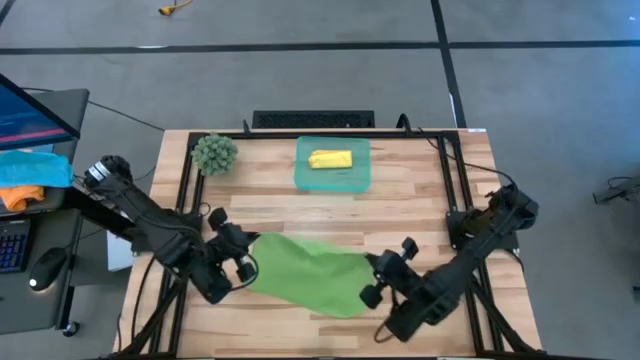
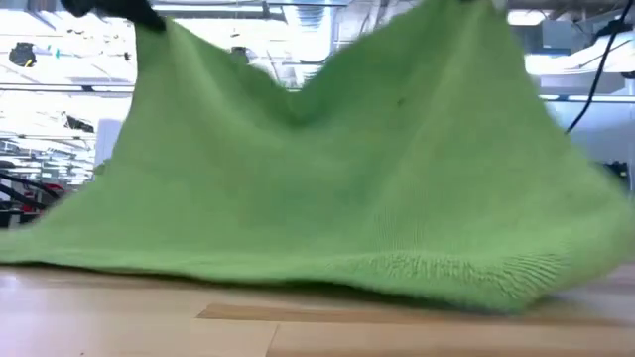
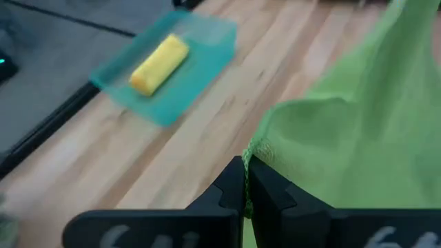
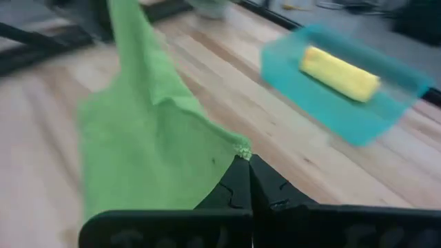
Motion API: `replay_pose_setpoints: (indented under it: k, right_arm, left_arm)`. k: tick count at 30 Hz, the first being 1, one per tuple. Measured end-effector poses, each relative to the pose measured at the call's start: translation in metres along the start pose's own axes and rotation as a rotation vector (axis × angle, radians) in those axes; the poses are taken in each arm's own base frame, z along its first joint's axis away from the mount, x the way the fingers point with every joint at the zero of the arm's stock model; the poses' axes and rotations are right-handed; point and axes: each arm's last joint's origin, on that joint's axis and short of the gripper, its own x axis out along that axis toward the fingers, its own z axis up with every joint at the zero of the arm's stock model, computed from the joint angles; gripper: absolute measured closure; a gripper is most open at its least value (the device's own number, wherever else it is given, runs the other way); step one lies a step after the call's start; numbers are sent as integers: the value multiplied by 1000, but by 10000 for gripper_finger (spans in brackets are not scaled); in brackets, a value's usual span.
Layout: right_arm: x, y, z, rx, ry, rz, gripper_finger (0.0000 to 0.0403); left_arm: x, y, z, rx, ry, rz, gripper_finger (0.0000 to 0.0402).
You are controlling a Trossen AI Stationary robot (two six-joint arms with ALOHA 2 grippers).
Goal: Roll microfiber towels into tight, uniform cylinder then place into a basket
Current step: Fold the green microfiber cloth
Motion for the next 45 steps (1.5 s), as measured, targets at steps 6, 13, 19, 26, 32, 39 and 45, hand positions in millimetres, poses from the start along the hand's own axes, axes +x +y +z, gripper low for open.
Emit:
replay_pose_setpoints:
  k: [6, 13, 19, 26, 32, 39, 45]
  right_arm:
    - [32, 4, -8, -41, 46, -119, 401]
    - [27, 4, -4, -35, 48, -107, 401]
    - [-6, 16, 14, -44, -47, -1, 401]
    - [-24, 16, 29, -129, -110, 10, 401]
    - [-14, 1, 47, -207, -109, -103, 401]
    - [5, -15, 67, -306, -166, -245, 401]
    - [16, -24, 82, -426, -261, -343, 401]
  left_arm:
    - [20, 4, -10, 52, 32, 106, 401]
    - [17, 3, -8, 61, 21, 89, 401]
    - [1, -5, 1, 73, -11, 30, 401]
    - [-21, -6, 22, 132, -50, -1, 401]
    - [-29, 10, 46, 182, -57, 89, 401]
    - [-29, 34, 68, 268, -27, 220, 401]
    - [-22, 45, 76, 337, -20, 312, 401]
